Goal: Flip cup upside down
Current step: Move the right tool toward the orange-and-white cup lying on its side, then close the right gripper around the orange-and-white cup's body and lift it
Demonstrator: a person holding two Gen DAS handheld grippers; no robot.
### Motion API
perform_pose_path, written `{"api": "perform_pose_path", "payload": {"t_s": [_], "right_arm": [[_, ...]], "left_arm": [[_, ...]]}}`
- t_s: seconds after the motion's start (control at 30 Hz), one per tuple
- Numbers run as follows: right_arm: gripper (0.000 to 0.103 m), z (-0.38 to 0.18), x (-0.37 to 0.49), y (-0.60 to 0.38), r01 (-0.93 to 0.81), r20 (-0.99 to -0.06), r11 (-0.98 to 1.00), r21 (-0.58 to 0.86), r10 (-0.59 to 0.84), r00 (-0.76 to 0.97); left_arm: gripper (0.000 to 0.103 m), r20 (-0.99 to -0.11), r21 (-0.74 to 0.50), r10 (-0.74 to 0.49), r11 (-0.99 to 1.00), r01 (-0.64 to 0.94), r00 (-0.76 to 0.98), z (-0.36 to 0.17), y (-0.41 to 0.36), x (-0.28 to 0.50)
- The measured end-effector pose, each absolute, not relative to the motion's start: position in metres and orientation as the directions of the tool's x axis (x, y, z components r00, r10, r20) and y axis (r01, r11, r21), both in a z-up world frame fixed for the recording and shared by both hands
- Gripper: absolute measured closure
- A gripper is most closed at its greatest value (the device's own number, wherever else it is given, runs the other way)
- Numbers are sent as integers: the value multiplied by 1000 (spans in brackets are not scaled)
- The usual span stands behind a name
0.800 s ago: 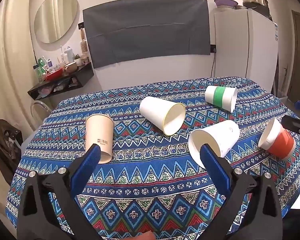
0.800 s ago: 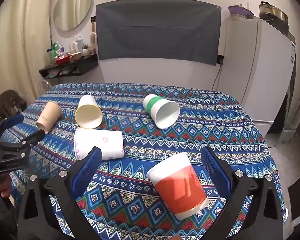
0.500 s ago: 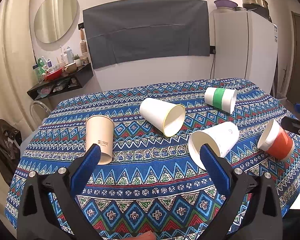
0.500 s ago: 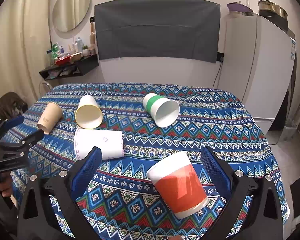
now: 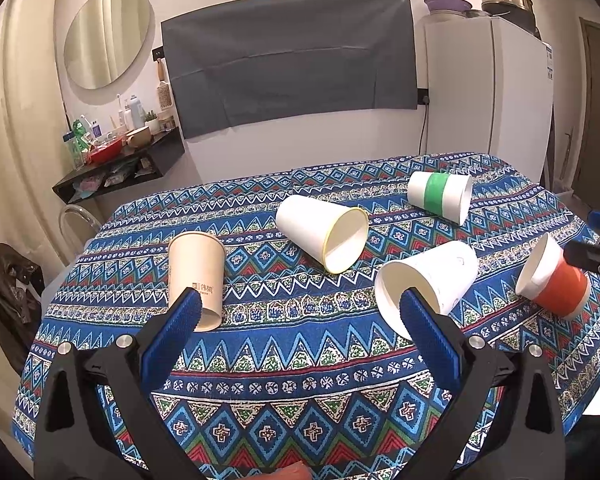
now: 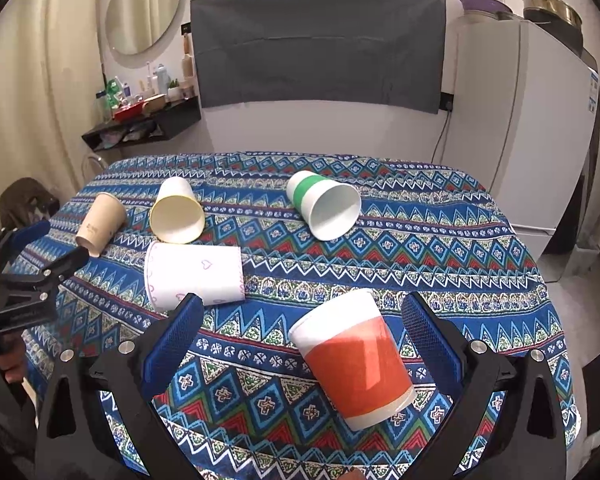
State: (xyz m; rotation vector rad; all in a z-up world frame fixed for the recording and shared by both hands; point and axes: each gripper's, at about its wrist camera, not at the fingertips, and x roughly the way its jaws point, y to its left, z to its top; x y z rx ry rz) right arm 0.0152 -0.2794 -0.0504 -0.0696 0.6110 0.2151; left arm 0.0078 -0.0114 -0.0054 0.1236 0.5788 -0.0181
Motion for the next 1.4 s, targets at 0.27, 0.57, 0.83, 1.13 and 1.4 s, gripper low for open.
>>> {"api": "perform_pose_path", "payload": {"t_s": [0.27, 0.57, 0.83, 1.13, 1.4], "right_arm": [[8, -63, 24, -289, -202, -637, 979, -20, 143, 757], [8, -78, 36, -315, -170, -668, 984, 49, 159, 727], [8, -87, 39, -326, -175, -685, 984, 15, 138, 715], [8, -101, 46, -334, -217, -707, 975, 43, 183, 683], [10, -108, 48, -327, -252, -723, 967, 40, 202, 661]], "left_arm": [[6, -550, 105, 1, 992, 69, 835, -6, -16, 8], [6, -582, 100, -27, 990, 104, 812, -13, -34, 16], [6, -595, 111, -52, 983, 146, 802, -17, -54, 16], [6, -609, 120, -72, 976, 181, 790, -21, -75, 18], [6, -618, 124, -77, 973, 194, 783, -23, -79, 19]]}}
